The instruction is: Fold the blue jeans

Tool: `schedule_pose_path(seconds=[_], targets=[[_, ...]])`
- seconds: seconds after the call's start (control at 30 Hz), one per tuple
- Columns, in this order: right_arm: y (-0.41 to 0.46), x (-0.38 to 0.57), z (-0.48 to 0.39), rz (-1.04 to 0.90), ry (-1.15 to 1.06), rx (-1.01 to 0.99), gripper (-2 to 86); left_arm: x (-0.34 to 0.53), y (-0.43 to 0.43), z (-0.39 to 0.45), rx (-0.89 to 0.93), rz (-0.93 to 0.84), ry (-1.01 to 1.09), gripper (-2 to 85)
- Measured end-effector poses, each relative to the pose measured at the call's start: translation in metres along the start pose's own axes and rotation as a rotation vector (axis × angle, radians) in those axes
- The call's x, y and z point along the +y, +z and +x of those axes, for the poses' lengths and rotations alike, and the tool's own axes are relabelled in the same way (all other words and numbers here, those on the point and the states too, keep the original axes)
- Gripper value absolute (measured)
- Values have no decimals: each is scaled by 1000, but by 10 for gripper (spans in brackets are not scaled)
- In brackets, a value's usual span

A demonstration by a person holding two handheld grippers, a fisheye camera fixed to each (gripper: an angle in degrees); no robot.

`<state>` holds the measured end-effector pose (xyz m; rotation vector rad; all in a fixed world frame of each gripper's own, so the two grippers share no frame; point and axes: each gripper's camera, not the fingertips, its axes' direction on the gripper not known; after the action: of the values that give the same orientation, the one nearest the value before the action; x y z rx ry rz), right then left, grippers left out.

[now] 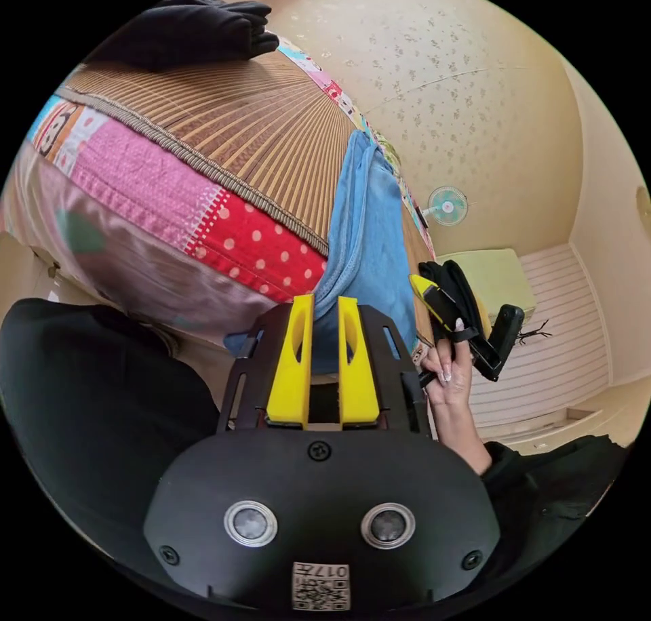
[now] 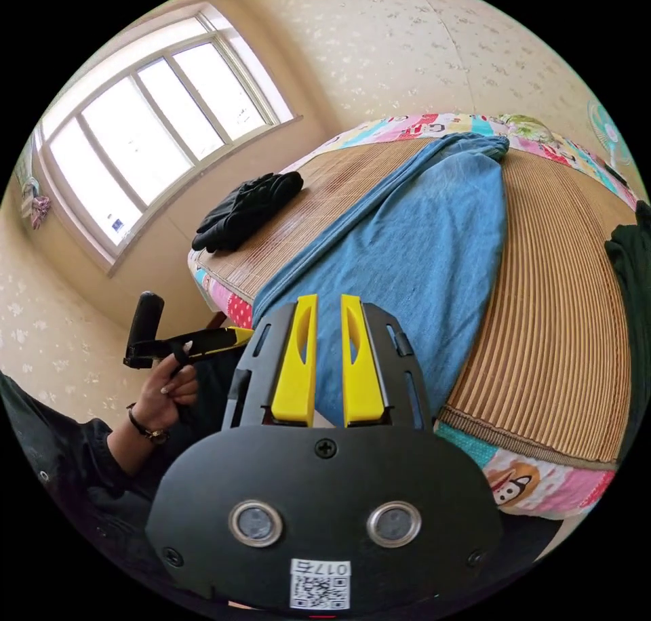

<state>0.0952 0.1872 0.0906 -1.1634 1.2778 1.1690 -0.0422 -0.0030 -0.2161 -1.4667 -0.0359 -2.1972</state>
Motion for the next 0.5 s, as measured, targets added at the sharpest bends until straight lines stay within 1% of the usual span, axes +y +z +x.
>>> schedule_pose_path(seconds=[0.07, 0.13, 0.17, 0.23, 0.27, 0.3, 0.33, 0.37, 0.4, 0.43, 0.5], targets=[[-5, -2, 8, 28, -30, -26, 38, 2, -3, 1, -16, 23, -5, 62], [-2, -7, 16, 3, -40, -55, 28, 7, -7, 3, -31, 64, 3, 63], [4, -9, 20, -30, -46, -51, 21, 10, -9, 5, -35, 91, 16, 64], [30, -8, 30, -158, -34, 14, 13, 11, -6, 7, -32, 98, 22, 66], [38, 2, 39, -137, -66, -20, 9, 9, 1, 7, -28, 72, 16, 69], [33, 17, 53, -29, -72, -109, 7, 9, 5, 8, -35, 64, 3, 68], [31, 22, 63, 0, -42, -173, 7, 9, 5, 9, -47, 68, -5, 66], [29, 25, 83, 14, 33, -297, 6, 10, 4, 11, -83, 71, -21, 58], [30, 24, 94, -9, 79, -363, 5, 11, 1, 16, -115, 71, -20, 47], [30, 24, 96, -11, 81, -370, 5, 12, -1, 19, -127, 78, -19, 44], [25, 29, 83, 6, 2, -279, 5, 16, -13, 33, -110, 110, -24, 35]])
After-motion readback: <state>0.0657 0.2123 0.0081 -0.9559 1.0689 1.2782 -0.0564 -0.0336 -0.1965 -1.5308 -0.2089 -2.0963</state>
